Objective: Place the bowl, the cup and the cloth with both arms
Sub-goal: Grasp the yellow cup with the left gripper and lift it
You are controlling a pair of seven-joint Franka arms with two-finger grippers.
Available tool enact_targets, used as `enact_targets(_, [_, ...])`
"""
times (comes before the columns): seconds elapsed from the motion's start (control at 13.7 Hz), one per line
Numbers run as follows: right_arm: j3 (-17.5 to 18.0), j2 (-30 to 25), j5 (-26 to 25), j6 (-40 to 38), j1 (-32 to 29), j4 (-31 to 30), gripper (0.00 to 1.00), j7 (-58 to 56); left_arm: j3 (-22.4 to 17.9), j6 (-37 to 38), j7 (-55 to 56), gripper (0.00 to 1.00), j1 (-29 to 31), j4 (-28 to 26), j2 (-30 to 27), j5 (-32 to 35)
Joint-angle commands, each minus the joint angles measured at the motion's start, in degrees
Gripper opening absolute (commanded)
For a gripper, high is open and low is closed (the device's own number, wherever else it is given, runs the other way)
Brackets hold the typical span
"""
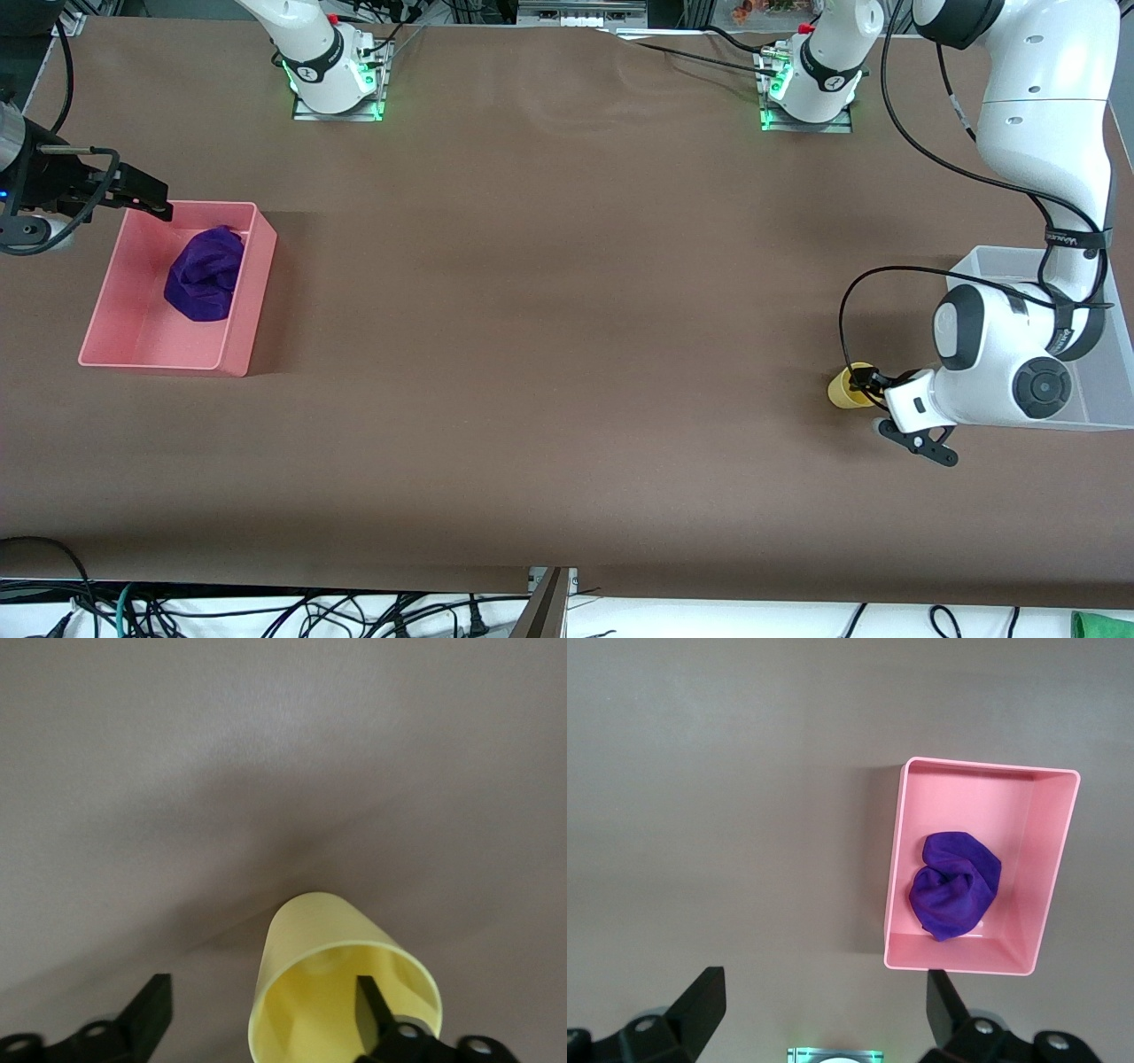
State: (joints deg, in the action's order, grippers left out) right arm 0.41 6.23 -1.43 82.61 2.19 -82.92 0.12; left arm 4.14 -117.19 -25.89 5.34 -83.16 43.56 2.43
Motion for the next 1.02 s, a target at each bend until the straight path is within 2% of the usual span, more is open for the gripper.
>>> enact_targets(0.0, [0.3, 1.3, -0.2, -1.6, -0.4, 2.9, 1.00, -0.4, -0.4, -0.7, 0.0, 0.00, -0.4, -1.2, -0.6, 1.7])
enact_targets(0.51, [0.5, 1.3, -0.2, -1.3, -0.3, 2.9, 1.00, -0.2, -0.4, 0.6, 0.1, 0.00, 0.0, 0.7, -2.5, 1.7])
enact_targets(0.73, [0.6, 1.3, -0.1, -1.0, -0.2, 2.9, 1.00, 0.1, -1.7, 11.2, -0.1, 0.00, 0.5, 5.0, -7.6, 2.2])
enact_targets(0.95, [0.6, 1.3, -0.2, -1.0, -0.2, 2.9, 1.00, 0.2, -7.1, 21.9, -9.7, 0.00, 0.8, 13.1, -8.8, 7.8])
